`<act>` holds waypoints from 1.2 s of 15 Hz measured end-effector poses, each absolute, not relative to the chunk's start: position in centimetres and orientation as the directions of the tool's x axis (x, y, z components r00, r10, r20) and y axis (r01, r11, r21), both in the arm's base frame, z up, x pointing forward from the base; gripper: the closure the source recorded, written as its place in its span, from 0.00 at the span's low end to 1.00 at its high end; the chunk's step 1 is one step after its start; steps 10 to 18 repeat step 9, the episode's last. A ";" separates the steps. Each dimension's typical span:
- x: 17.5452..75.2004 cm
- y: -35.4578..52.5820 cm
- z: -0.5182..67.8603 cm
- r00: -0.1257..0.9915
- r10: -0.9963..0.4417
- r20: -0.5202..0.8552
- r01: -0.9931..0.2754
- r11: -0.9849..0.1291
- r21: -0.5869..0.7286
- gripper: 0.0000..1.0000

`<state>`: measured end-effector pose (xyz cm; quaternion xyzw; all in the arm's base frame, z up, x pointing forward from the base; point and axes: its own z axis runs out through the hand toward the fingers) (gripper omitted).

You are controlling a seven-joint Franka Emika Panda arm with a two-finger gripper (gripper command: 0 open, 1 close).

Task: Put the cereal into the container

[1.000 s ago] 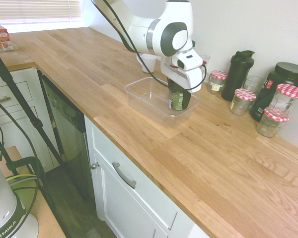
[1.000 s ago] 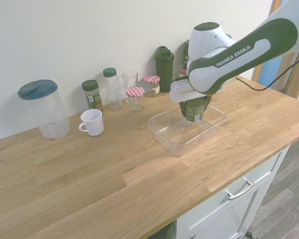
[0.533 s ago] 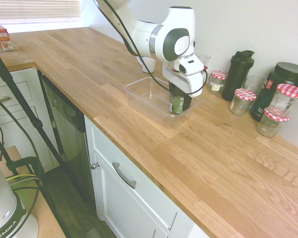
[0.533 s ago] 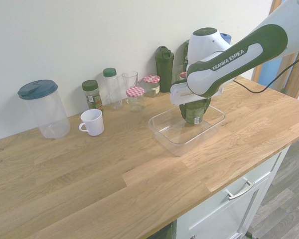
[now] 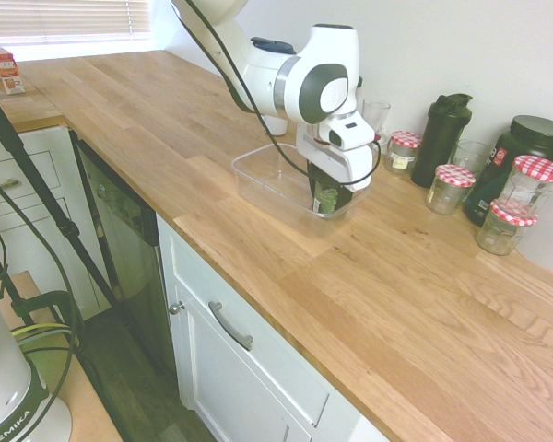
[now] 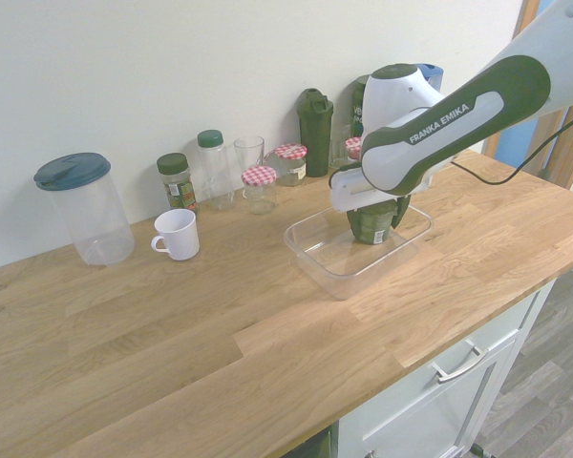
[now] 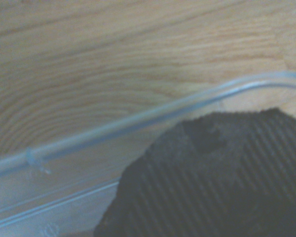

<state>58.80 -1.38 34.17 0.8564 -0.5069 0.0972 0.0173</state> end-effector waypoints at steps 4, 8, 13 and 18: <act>54.8 -1.3 38.5 0.499 -0.851 0.164 -0.852 -0.516 -0.089 0.00; 49.3 -2.3 47.4 0.508 -0.848 0.152 -0.843 -0.526 -0.112 0.00; 48.0 -2.8 49.0 0.507 -0.849 0.151 -0.845 -0.524 -0.110 0.00; 48.0 -2.8 49.0 0.507 -0.849 0.151 -0.845 -0.524 -0.110 0.00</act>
